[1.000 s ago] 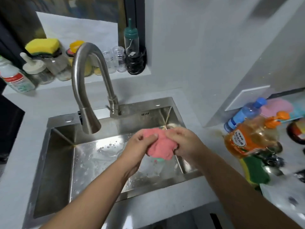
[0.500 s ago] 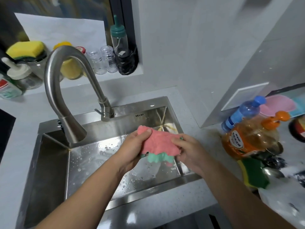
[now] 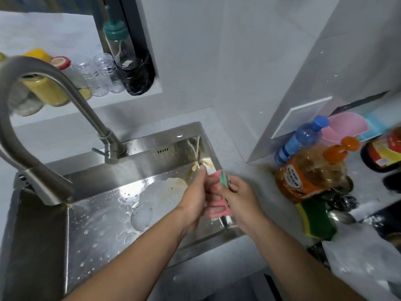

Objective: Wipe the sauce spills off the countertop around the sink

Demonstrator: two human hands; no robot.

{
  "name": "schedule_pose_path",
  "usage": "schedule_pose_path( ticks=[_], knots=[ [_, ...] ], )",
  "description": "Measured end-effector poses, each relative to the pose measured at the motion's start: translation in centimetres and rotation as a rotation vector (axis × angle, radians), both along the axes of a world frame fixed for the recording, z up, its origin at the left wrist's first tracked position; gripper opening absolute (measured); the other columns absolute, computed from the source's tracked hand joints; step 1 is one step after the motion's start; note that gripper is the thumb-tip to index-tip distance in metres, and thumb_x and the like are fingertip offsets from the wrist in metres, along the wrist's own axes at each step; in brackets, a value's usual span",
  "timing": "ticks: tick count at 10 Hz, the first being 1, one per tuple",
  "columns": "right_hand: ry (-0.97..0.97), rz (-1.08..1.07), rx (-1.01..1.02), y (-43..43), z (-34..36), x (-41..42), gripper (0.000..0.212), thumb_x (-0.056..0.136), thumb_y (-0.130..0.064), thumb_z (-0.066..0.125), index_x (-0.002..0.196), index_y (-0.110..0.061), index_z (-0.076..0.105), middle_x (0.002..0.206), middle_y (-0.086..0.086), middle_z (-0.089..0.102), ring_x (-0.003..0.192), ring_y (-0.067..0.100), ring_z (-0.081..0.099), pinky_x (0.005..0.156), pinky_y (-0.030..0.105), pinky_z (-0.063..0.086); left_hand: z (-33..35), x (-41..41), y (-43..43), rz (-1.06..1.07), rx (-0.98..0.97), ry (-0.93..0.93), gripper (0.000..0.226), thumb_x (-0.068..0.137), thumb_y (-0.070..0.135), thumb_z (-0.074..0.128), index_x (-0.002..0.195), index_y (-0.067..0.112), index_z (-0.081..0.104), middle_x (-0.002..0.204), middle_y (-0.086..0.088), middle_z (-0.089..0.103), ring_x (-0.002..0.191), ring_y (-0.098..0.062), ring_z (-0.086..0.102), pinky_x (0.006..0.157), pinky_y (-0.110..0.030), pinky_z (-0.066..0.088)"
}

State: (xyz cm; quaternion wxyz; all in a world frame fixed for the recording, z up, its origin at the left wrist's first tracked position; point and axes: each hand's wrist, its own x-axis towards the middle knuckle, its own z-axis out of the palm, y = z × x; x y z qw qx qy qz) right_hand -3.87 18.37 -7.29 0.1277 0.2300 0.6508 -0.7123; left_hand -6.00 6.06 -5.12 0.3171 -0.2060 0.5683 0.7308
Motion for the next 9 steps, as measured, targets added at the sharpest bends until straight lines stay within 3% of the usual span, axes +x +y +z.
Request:
schedule_pose_path(
  ticks=[1, 2, 3, 4, 5, 6, 7, 8, 9],
  knots=[
    [-0.149, -0.145, 0.041, 2.3, -0.9, -2.1, 0.016, 0.104, -0.008, 0.053, 0.096, -0.011, 0.067, 0.092, 0.01, 0.073, 0.068, 0.019, 0.074, 0.05, 0.031, 0.055, -1.3, -1.4, 0.5, -0.025, -0.018, -0.022, 0.054, 0.103, 0.056, 0.038, 0.122, 0.014, 0.067, 0.091, -0.01, 0.062, 0.085, -0.024, 0.062, 0.088, -0.049, 0.059],
    [-0.101, -0.096, 0.317, 4.8, -2.7, -5.8, 0.013, 0.103, -0.016, 0.058, 0.096, -0.024, 0.064, 0.102, 0.003, 0.07, 0.083, 0.018, 0.068, 0.063, 0.023, 0.05, -2.7, -2.8, 0.9, -0.042, -0.136, 0.005, 0.04, 0.105, 0.04, 0.043, 0.123, 0.009, 0.061, 0.097, -0.01, 0.063, 0.086, -0.021, 0.063, 0.078, -0.041, 0.06],
    [-0.146, 0.078, 0.816, 6.3, -4.5, -7.2, 0.022, 0.103, -0.02, 0.058, 0.125, -0.02, 0.059, 0.114, 0.003, 0.061, 0.096, 0.013, 0.061, 0.065, 0.016, 0.048, -3.8, -3.4, 1.1, -0.092, -0.207, -0.003, 0.033, 0.105, 0.031, 0.044, 0.12, 0.007, 0.061, 0.094, -0.008, 0.065, 0.08, -0.017, 0.064, 0.074, -0.036, 0.056],
    [-0.075, 0.205, 1.109, 6.2, -6.8, -6.5, 0.038, 0.102, -0.019, 0.054, 0.14, -0.02, 0.056, 0.147, 0.007, 0.048, 0.138, 0.026, 0.039, 0.109, 0.038, 0.043, -5.1, -3.2, 0.7, -0.113, -0.263, -0.01, 0.022, 0.105, 0.027, 0.045, 0.102, 0.011, 0.061, 0.086, -0.007, 0.066, 0.075, -0.017, 0.063, 0.075, -0.036, 0.05],
    [0.003, 0.444, 1.129, 5.3, -8.1, -5.6, 0.04, 0.105, -0.023, 0.047, 0.144, -0.019, 0.053, 0.155, 0.003, 0.04, 0.144, 0.025, 0.028, 0.122, 0.042, 0.029, -6.3, -2.7, 0.0, -0.111, -0.3, -0.026, 0.017, 0.104, 0.021, 0.048, 0.101, 0.011, 0.061, 0.088, -0.013, 0.064, 0.08, -0.023, 0.06, 0.077, -0.038, 0.047],
    [0.014, 0.596, 1.298, 5.2, -8.0, -6.2, 0.047, 0.103, -0.029, 0.047, 0.149, -0.022, 0.045, 0.16, 0.005, 0.031, 0.146, 0.028, 0.026, 0.122, 0.046, 0.027, -7.1, -2.5, -1.1, -0.129, -0.369, -0.021, 0.02, 0.102, 0.02, 0.049, 0.109, 0.007, 0.063, 0.092, -0.012, 0.065, 0.082, -0.023, 0.062, 0.077, -0.037, 0.047],
    [-0.018, 0.685, 1.327, 5.3, -7.4, -6.5, 0.053, 0.102, -0.029, 0.048, 0.154, -0.023, 0.037, 0.165, 0.006, 0.024, 0.148, 0.03, 0.024, 0.122, 0.046, 0.025, -7.1, -1.6, -2.8, -0.16, -0.412, 0.005, 0.017, 0.102, 0.022, 0.051, 0.103, 0.008, 0.061, 0.092, -0.01, 0.065, 0.083, -0.022, 0.062, 0.074, -0.033, 0.047],
    [-0.028, 0.73, 1.316, 5.3, -5.3, -6.1, 0.05, 0.104, -0.027, 0.047, 0.154, -0.023, 0.039, 0.163, 0.005, 0.03, 0.147, 0.029, 0.029, 0.121, 0.046, 0.027, -6.8, -1.0, -5.2, -0.212, -0.487, 0.028, 0.017, 0.101, 0.025, 0.053, 0.098, 0.011, 0.061, 0.095, -0.01, 0.068, 0.082, -0.019, 0.063, 0.071, -0.03, 0.046],
    [0.102, 0.436, 1.115, 5.2, -0.9, -5.1, 0.025, 0.105, -0.026, 0.043, 0.109, -0.014, 0.064, 0.113, 0.005, 0.066, 0.108, 0.026, 0.062, 0.091, 0.034, 0.053, -6.5, 1.7, -8.5, -0.255, -0.554, 0.047, 0.018, 0.101, 0.029, 0.053, 0.101, 0.014, 0.063, 0.099, -0.01, 0.072, 0.081, -0.017, 0.065, 0.067, -0.027, 0.048]
  ],
)
